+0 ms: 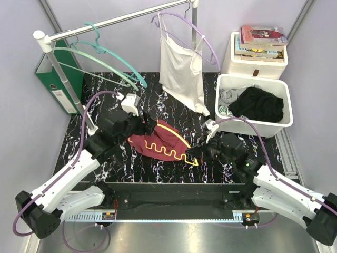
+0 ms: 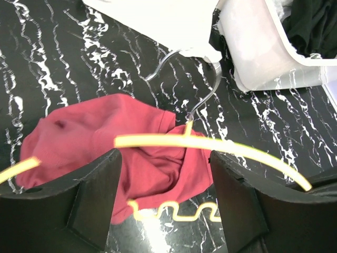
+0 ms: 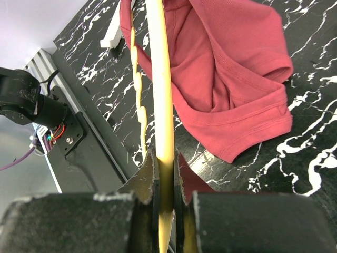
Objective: Place the tank top on the hanger
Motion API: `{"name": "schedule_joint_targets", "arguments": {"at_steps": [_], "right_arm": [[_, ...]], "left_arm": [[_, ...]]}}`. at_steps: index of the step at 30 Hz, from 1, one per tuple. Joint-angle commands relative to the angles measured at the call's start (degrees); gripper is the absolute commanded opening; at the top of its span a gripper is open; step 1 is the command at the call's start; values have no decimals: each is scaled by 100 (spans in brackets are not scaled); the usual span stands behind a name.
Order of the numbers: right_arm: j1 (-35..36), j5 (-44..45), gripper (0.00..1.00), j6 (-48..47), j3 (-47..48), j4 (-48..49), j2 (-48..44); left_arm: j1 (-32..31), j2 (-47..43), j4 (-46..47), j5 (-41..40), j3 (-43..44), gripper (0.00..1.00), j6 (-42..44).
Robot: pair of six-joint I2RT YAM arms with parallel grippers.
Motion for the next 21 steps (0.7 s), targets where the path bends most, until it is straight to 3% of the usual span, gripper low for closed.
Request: {"name": "schedule_joint_targets", "arguments": {"at_steps": [1,14,21], "right_arm": [[159,144,0,70,91,814,106],[458,241,0,106,152,1069,246],[555,267,0,123,144,1183,378]], "left_arm": [[-117,189,790,22,28,71,-121],[-214,761,1037,-311,-60,65,-51],[-354,945,949,-540,-16,32,64]]}}
